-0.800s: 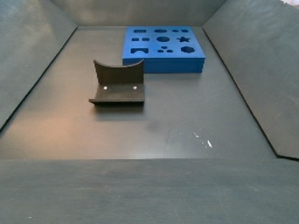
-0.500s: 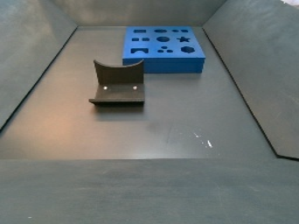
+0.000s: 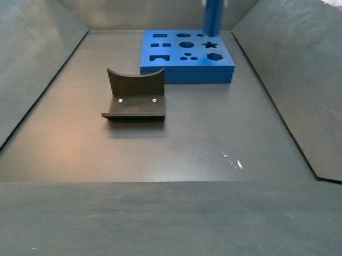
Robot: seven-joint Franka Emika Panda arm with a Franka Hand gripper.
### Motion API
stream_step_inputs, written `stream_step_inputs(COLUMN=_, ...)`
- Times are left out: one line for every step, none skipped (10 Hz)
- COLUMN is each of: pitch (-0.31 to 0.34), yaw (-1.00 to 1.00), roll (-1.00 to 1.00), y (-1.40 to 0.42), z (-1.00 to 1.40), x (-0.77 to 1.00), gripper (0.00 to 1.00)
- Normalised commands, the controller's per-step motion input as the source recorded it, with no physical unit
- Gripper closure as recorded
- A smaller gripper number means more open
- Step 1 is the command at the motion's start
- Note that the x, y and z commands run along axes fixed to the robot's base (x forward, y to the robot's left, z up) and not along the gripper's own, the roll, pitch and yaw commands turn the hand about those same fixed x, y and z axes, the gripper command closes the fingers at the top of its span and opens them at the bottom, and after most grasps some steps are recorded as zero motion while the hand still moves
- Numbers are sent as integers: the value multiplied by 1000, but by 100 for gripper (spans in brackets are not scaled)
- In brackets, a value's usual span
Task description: Insert the star object.
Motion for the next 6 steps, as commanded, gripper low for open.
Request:
stream_step_inputs(pitch=-186, yaw=-617, roll=-111, y=-389, z=-709, x=-211, gripper=100)
stream_step_inputs(pitch=-81, yaw=-411, roll=-181, y=-300, z=-397, x=86, gripper=100)
stream_step_inputs(pitch=0, yaw=-251, roll=-50, y=-283, z=-189, x=357, gripper=100)
stream_step_inputs(pitch=73, yaw=-117, roll=0, y=-6, z=-237, x=451, gripper=100)
stream_step_inputs(pitch=61, yaw=-69, roll=14, y=0, z=-343, x=363, gripper=100)
stream_step_inputs(pitch=71, yaw=-26, roll=49, y=0, z=-391, x=406, gripper=100)
